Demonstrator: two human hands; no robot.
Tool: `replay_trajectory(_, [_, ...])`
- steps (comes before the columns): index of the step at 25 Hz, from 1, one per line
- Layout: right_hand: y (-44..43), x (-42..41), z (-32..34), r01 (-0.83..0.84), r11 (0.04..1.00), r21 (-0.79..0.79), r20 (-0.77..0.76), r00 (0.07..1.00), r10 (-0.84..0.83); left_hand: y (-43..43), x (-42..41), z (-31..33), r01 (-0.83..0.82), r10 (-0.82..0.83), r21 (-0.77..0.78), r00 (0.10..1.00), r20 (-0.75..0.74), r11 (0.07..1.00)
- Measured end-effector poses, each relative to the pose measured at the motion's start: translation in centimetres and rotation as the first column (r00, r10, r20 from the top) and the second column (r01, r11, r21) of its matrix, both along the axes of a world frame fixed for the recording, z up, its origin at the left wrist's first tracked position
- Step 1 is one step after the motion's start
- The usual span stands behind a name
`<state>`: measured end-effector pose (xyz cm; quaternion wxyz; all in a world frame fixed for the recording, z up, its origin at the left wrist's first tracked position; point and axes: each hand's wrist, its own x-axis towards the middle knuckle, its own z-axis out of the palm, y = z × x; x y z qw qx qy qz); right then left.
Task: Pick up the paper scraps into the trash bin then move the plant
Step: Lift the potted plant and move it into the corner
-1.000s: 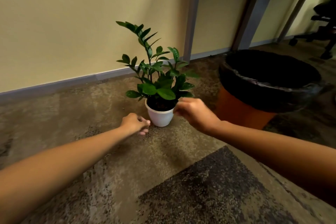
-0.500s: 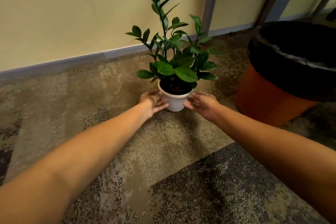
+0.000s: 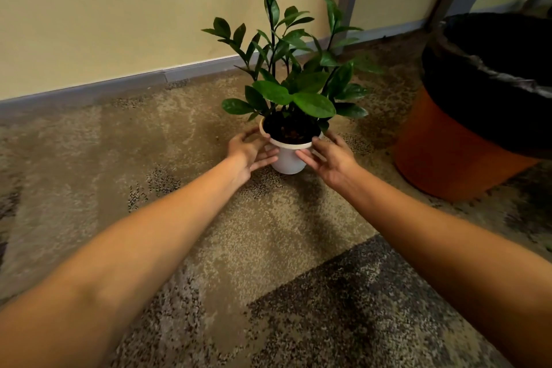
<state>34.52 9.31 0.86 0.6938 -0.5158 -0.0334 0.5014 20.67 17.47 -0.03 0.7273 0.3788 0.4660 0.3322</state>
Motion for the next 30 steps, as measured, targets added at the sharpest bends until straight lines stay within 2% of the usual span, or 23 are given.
replay_trajectory(11, [0.0,0.6,0.6,-0.059,0.992,0.113,-0.106,0.992,0.071,0.0,1.1,0.8,-0.029,0.048,-0.089,0.974,0.221,0.996])
replay_trajectory(19, [-0.8,-5.0,2.9,-0.138,0.982,0.127,-0.110,0.982,0.153,-2.2,-4.4,2.1,-0.202,0.232,-0.128,0.919,0.317,0.971])
replay_trajectory(26, [-4.5,-12.6,4.3,-0.099,0.989,0.108,-0.245,0.962,0.123,-6.6,-11.9,4.9,-0.279,0.278,-0.022,0.943,0.183,0.960])
replay_trajectory(30, [-7.1,-14.1,6.3,-0.141,0.985,0.102,-0.265,0.950,0.164,-9.8,-13.9,7.2,-0.283,0.286,-0.042,0.947,0.146,0.958])
